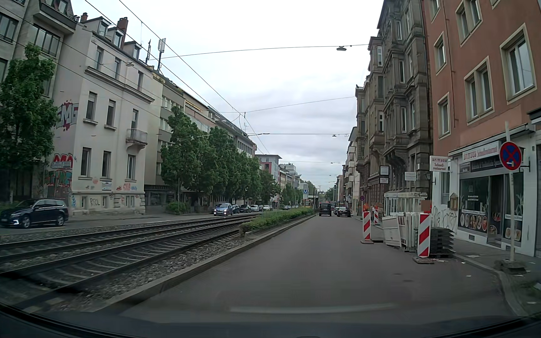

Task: Follow the waypoints while adhering to traffic rules and regulations

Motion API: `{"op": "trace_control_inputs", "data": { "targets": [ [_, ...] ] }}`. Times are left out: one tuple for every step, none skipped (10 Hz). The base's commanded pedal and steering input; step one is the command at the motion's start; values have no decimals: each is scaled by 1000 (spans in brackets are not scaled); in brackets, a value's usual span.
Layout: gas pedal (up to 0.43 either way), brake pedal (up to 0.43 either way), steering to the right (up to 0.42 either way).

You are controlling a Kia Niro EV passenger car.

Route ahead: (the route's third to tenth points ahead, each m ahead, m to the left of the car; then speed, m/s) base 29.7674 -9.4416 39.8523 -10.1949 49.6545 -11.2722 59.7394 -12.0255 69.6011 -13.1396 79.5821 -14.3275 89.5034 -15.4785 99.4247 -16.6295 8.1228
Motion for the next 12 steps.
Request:
{"op": "trace_control_inputs", "data": {
  "targets": [
    [79, 0, 40],
    [79, 0, 40],
    [79, 0, 39],
    [79, 0, 40],
    [79, 0, 40],
    [67, 0, 39],
    [67, 0, 40],
    [67, 0, 41],
    [59, 0, 40],
    [59, 0, 40],
    [47, 0, 40],
    [39, 0, 40]
  ]
}}
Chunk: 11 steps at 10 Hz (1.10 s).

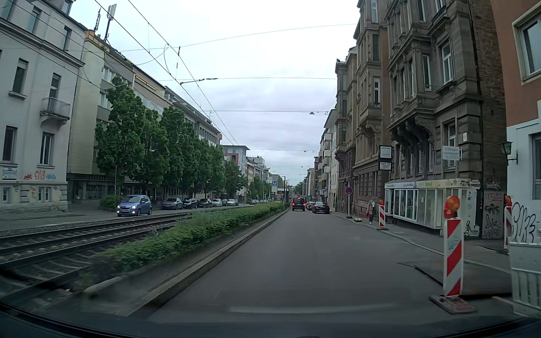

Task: Follow the waypoints while adhering to traffic rules and regulations

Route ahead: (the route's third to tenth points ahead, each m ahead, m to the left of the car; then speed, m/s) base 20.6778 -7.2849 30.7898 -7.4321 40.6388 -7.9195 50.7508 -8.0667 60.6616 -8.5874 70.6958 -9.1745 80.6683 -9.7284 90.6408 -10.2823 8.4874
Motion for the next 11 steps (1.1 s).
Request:
{"op": "trace_control_inputs", "data": {
  "targets": [
    [39, 0, 40],
    [39, 0, 40],
    [39, 0, 40],
    [28, 0, 38],
    [28, 0, 33],
    [28, 0, 27],
    [28, 0, 15],
    [28, 0, 4],
    [28, 0, 2],
    [28, 0, 0],
    [28, 0, -1]
  ]
}}
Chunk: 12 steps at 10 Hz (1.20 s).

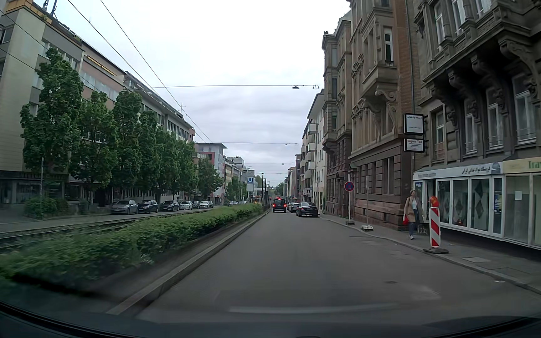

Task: Follow the waypoints while adhering to traffic rules and regulations

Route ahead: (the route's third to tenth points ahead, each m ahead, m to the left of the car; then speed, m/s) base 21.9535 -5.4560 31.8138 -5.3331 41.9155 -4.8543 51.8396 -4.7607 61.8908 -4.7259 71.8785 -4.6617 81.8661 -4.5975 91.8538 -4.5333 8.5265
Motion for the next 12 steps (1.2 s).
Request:
{"op": "trace_control_inputs", "data": {
  "targets": [
    [28, 0, -3],
    [28, 0, -3],
    [28, 0, -4],
    [28, 0, -3],
    [39, 0, -4],
    [39, 0, -2],
    [39, 0, 3],
    [39, 0, 3],
    [39, 0, 3],
    [39, 0, 1],
    [39, 0, 1],
    [39, 0, 1]
  ]
}}
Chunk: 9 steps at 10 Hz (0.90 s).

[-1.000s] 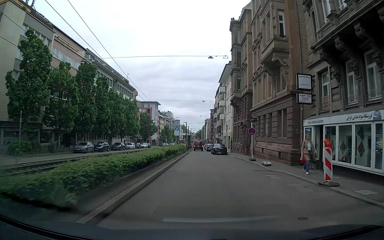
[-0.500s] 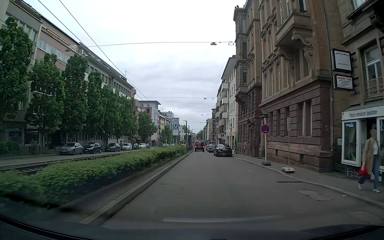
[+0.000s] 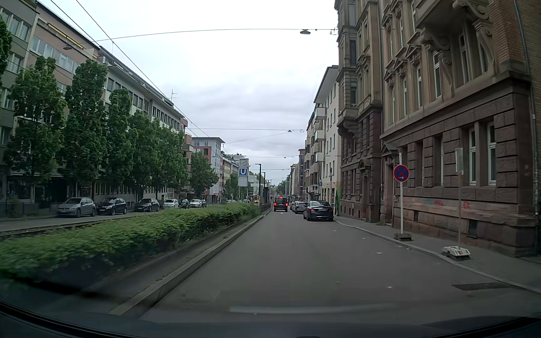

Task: Follow the waypoints while adhering to traffic rules and regulations

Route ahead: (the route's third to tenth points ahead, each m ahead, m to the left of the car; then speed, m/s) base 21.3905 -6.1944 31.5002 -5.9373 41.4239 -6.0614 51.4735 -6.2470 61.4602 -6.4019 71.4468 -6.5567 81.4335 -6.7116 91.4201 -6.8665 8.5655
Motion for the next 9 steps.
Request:
{"op": "trace_control_inputs", "data": {
  "targets": [
    [28, 0, 1],
    [0, 0, 1],
    [0, 0, 1],
    [0, 0, 1],
    [0, 0, 1],
    [0, 0, 1],
    [0, 0, 1],
    [0, 0, 1],
    [0, 0, 0]
  ]
}}
